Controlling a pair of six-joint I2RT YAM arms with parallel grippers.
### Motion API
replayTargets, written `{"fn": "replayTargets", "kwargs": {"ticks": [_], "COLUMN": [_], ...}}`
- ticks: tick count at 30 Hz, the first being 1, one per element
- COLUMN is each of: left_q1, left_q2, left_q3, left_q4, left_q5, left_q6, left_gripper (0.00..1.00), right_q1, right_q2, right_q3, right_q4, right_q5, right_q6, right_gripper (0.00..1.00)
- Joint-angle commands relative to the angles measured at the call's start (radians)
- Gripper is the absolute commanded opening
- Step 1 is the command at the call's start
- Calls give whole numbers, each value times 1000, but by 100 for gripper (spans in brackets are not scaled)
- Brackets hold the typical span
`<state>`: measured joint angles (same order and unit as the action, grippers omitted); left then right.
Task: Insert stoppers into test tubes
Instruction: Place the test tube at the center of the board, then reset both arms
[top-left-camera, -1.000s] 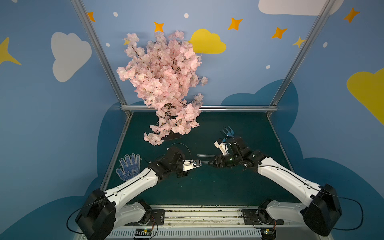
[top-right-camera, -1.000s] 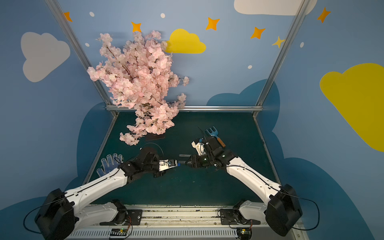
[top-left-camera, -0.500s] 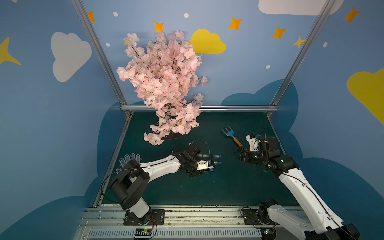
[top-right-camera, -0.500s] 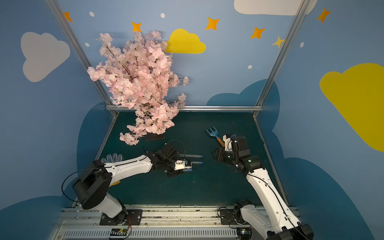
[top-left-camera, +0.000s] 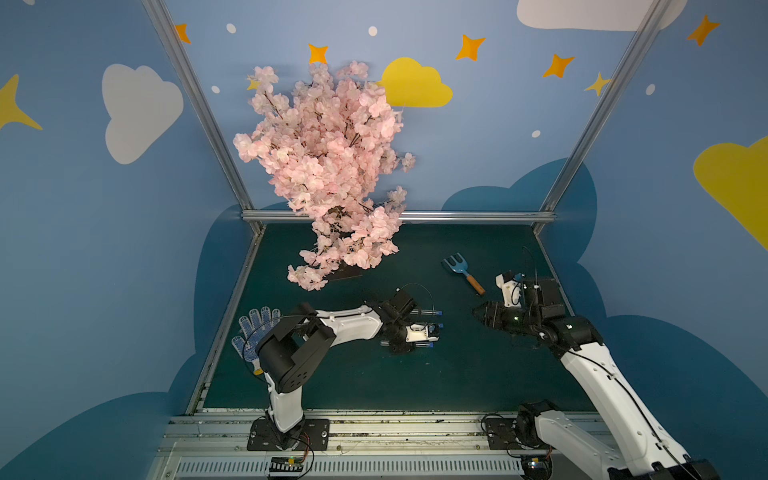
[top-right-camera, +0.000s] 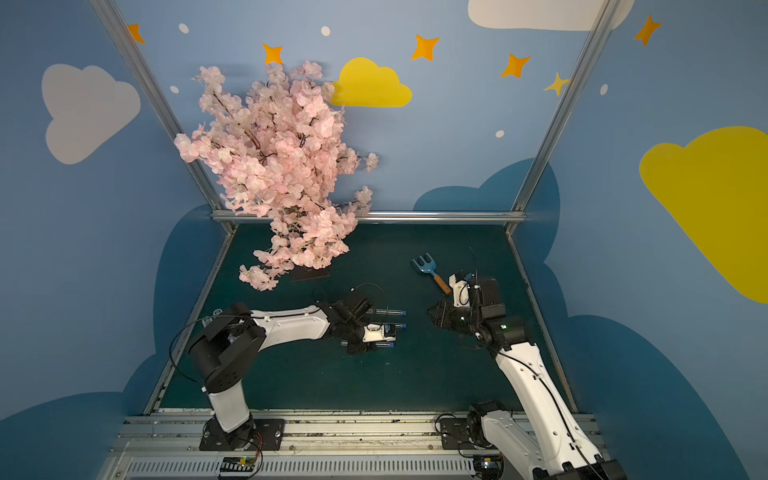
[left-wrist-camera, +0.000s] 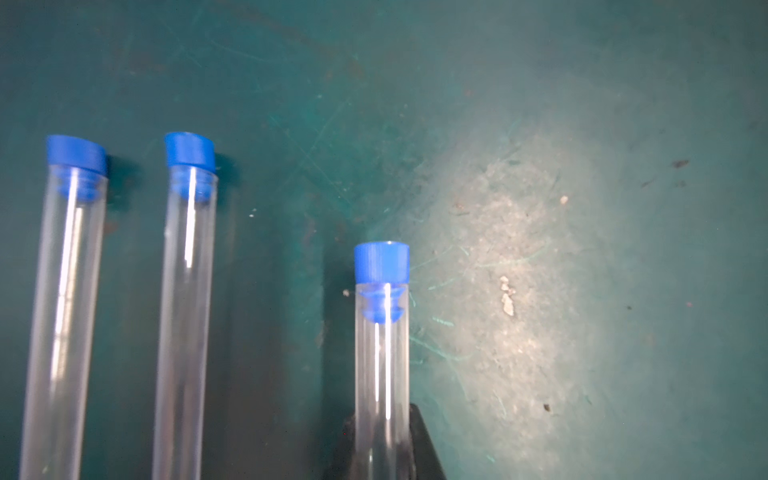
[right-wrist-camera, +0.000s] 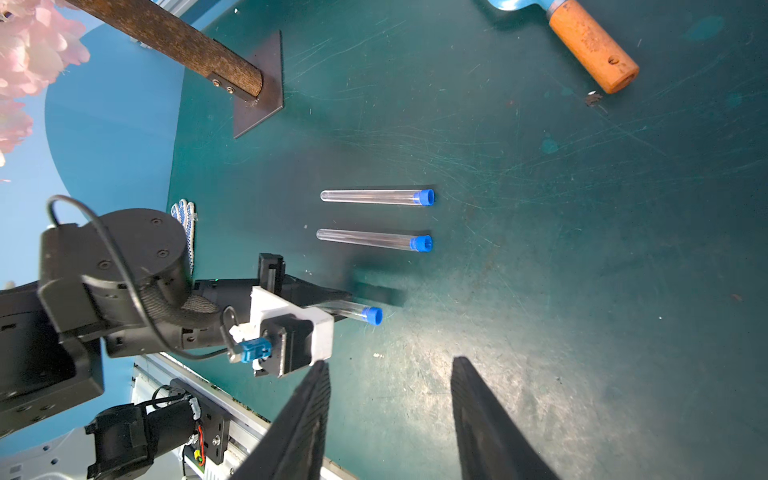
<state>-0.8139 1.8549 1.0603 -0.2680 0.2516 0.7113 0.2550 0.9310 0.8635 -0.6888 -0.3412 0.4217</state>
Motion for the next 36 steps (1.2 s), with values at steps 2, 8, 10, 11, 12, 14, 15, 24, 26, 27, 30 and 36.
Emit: {"fn": "replayTargets", "kwargs": {"ticks": [2, 8, 10, 11, 12, 14, 15, 24, 26, 27, 30, 36], "left_q1": [-2, -2, -1, -2, -2, -2, -2, 108, 160, 194, 294, 422], "left_q2": [26, 15, -12, -29, -54, -121, -159, -512, -559, -578, -620, -642], "left_q3": [18, 0, -14, -24, -37, -66, -81, -417, -450, -470, -543, -553], "left_q4": [-10, 9, 13, 18, 29, 53, 73, 663, 648, 633, 651, 650], "left_q5": [1, -2, 5, 10, 18, 35, 38, -412, -602, -681, -871, -987], "left_q6": [36, 35, 40, 40, 43, 37, 19, -469, -603, -660, -808, -797], "left_gripper": [24, 46, 50, 52, 54, 59, 60, 91, 91, 91, 92, 92], "right_q1": [-6, -9, -10, -10, -12, -16, -19, -109, -135, -150, -174, -193], "right_q2": [-12, -17, -15, -14, -11, -4, 1, -21, -32, -27, 29, 221], "right_q3": [13, 11, 10, 8, 6, -1, -5, -127, -184, -243, -367, -420], "right_q4": [-36, -50, -54, -52, -50, -35, -25, 290, 417, 512, 801, 1044], "right_q5": [-13, -4, 0, 3, 6, 15, 29, 392, 497, 510, 490, 515], "right_q6": [-18, -25, -26, -29, -27, -28, -26, -20, -18, -46, -177, -328], "right_gripper": [47, 46, 46, 46, 47, 48, 50, 65, 67, 67, 66, 67]}}
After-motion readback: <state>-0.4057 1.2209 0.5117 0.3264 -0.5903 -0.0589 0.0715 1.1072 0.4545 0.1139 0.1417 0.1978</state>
